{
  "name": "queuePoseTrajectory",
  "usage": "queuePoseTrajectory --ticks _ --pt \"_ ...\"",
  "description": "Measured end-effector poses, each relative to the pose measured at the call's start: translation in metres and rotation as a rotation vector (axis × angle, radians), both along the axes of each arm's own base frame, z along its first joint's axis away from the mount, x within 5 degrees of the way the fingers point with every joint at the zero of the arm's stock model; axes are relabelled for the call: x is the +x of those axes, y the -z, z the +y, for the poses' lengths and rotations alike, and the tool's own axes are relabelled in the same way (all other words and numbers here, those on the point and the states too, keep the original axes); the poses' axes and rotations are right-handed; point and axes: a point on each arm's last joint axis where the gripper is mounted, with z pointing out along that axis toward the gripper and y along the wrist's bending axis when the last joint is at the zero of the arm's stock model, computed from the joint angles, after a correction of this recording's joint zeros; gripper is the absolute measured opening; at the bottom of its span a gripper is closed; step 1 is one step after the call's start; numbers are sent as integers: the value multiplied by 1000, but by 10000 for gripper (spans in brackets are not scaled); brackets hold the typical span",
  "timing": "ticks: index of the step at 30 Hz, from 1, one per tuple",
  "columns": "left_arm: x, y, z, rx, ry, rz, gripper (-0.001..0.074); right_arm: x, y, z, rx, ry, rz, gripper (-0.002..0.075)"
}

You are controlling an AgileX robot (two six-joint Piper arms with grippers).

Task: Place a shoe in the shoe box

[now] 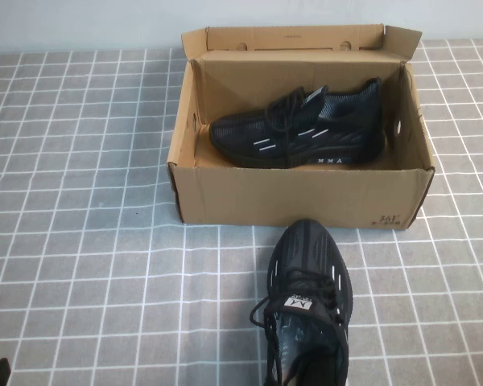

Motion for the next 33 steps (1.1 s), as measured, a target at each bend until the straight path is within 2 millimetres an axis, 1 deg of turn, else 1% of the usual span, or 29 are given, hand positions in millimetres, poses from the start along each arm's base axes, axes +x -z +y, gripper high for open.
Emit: queuePoseTrajectory --ticks 3,9,11,16,21,24,29,30,33 --pt "0 0 0 0 0 0 -1 0 -2 1 25 1 -16 -16" --pt "0 0 0 0 0 0 -1 2 -10 3 179 9 -95 -16" --pt "0 0 0 0 0 0 -1 2 -13 3 242 15 -121 -16" --pt "0 0 0 0 0 0 -1 3 -23 2 508 51 -203 -16" --pt "0 0 0 0 0 0 -1 3 -25 1 632 66 -213 -16" --pt "0 0 0 0 0 2 -1 3 -24 3 661 54 -183 -16" --pt "0 0 0 0 0 2 -1 1 -19 10 662 1 -87 -16" --pt "0 0 0 0 0 2 -1 0 -21 12 661 -12 -79 -16" --pt "0 0 0 0 0 2 -1 -2 -40 15 648 -56 -68 -16"
